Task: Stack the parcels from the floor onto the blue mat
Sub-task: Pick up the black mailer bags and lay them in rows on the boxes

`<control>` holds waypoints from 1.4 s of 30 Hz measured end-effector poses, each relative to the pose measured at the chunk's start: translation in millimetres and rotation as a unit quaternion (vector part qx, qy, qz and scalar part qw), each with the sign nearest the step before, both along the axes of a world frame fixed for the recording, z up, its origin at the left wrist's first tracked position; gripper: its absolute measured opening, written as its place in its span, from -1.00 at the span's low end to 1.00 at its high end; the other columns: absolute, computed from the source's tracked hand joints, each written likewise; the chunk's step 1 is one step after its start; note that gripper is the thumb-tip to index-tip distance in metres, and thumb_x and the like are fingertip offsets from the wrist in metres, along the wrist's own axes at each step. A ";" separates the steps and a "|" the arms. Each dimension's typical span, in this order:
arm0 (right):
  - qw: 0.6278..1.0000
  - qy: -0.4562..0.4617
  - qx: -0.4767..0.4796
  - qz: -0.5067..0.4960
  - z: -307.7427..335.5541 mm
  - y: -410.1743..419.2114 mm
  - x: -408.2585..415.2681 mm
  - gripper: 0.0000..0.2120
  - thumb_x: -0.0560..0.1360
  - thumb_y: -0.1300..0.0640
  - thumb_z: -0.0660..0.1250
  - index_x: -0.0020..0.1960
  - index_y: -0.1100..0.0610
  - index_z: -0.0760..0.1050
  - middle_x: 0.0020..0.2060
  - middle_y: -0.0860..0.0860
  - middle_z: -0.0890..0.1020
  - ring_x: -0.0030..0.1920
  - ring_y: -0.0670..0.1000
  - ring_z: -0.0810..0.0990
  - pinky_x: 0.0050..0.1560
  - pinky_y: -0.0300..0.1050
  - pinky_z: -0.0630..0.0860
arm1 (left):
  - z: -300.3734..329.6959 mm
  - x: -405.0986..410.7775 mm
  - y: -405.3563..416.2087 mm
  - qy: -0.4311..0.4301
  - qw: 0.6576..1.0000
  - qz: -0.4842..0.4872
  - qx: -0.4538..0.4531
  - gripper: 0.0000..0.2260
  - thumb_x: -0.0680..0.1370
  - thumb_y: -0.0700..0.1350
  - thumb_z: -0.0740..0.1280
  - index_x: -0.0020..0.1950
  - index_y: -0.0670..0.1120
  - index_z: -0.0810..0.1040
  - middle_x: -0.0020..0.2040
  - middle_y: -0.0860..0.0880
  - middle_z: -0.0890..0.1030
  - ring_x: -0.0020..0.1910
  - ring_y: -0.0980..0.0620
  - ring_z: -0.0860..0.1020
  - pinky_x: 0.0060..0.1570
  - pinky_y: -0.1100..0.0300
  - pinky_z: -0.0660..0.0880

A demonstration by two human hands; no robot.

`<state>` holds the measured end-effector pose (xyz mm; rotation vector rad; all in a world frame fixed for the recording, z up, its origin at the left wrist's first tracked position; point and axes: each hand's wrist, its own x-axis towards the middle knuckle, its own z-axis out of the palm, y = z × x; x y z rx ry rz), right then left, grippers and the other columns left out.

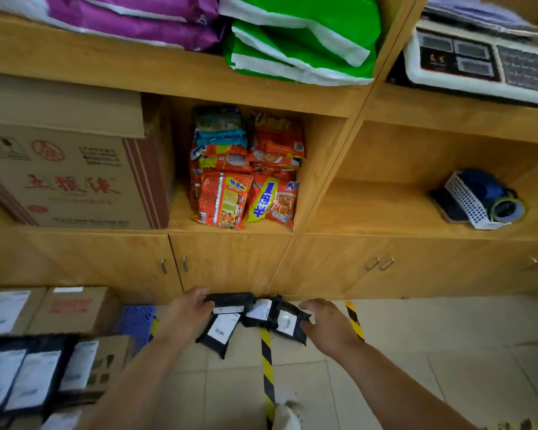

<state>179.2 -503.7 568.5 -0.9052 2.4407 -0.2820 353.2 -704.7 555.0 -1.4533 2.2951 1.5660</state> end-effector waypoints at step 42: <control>0.993 -0.078 0.080 -0.032 -636.1 -204.6 -169.7 -0.59 0.62 0.08 0.13 0.39 0.28 0.28 0.38 0.22 0.38 0.34 0.23 0.39 0.25 0.04 0.37 | -563.3 -131.2 -35.6 -0.092 0.982 0.166 0.020 -0.68 0.54 -0.12 0.27 0.29 0.04 0.48 0.15 0.03 0.56 0.06 0.08 0.55 0.12 0.12 0.50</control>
